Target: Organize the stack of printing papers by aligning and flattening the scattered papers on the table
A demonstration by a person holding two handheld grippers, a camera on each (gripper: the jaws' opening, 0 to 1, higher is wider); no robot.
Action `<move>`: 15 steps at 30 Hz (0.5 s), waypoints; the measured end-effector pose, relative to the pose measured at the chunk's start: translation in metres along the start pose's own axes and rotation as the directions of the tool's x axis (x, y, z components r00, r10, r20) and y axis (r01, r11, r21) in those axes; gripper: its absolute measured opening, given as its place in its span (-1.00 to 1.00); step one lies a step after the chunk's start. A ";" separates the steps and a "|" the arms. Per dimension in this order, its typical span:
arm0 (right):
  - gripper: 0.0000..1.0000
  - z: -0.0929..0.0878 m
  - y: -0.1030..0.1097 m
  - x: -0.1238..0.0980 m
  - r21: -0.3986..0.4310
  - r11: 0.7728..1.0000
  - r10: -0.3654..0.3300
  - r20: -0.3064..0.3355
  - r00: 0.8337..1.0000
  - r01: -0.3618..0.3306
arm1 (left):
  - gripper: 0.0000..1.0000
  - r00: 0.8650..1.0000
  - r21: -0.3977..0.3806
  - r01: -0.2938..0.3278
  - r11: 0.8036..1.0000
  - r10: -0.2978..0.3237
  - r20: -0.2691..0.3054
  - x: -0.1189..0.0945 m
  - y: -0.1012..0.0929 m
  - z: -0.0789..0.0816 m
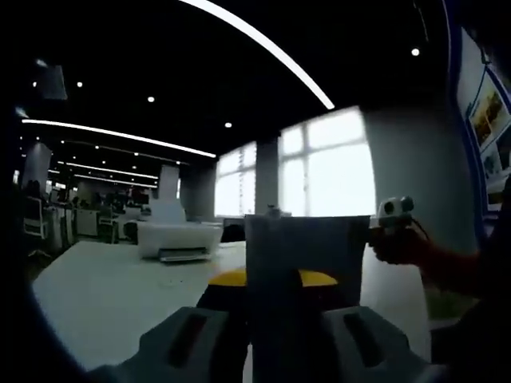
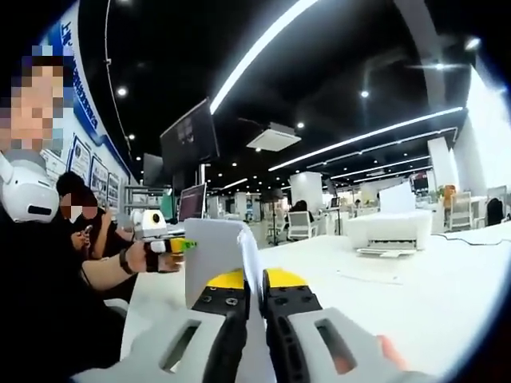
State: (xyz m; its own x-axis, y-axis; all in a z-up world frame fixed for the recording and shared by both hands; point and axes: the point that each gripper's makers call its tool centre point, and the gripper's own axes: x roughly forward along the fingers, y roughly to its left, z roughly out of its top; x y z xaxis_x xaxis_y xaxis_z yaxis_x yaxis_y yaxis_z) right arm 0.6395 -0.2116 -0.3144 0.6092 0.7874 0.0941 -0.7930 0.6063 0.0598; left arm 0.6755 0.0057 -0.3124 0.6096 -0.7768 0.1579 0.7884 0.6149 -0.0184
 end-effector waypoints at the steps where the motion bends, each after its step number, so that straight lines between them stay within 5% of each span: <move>1: -0.98 0.000 0.001 0.001 -0.002 1.000 0.000 -0.002 1.000 0.000 | -0.66 1.000 -0.003 -0.003 1.000 0.003 0.003 -0.001 0.001 0.002; 9: -1.00 0.003 0.012 0.005 0.025 1.000 0.011 -0.040 0.999 -0.010 | -0.88 1.000 0.002 -0.003 1.000 0.003 -0.014 -0.003 -0.003 0.009; 15: -1.00 0.010 0.018 0.006 0.155 0.988 0.015 -0.063 0.998 -0.005 | -0.88 0.999 -0.094 0.000 0.996 -0.004 -0.045 -0.010 0.000 0.016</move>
State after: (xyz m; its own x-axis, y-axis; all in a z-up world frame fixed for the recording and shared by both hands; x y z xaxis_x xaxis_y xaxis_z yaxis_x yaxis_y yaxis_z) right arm 0.6293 -0.1970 -0.3031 0.5968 0.8018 0.0326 -0.7880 0.5779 0.2122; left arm 0.6682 0.0156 -0.2978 0.6096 -0.7846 0.1134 0.7925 0.5996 -0.1116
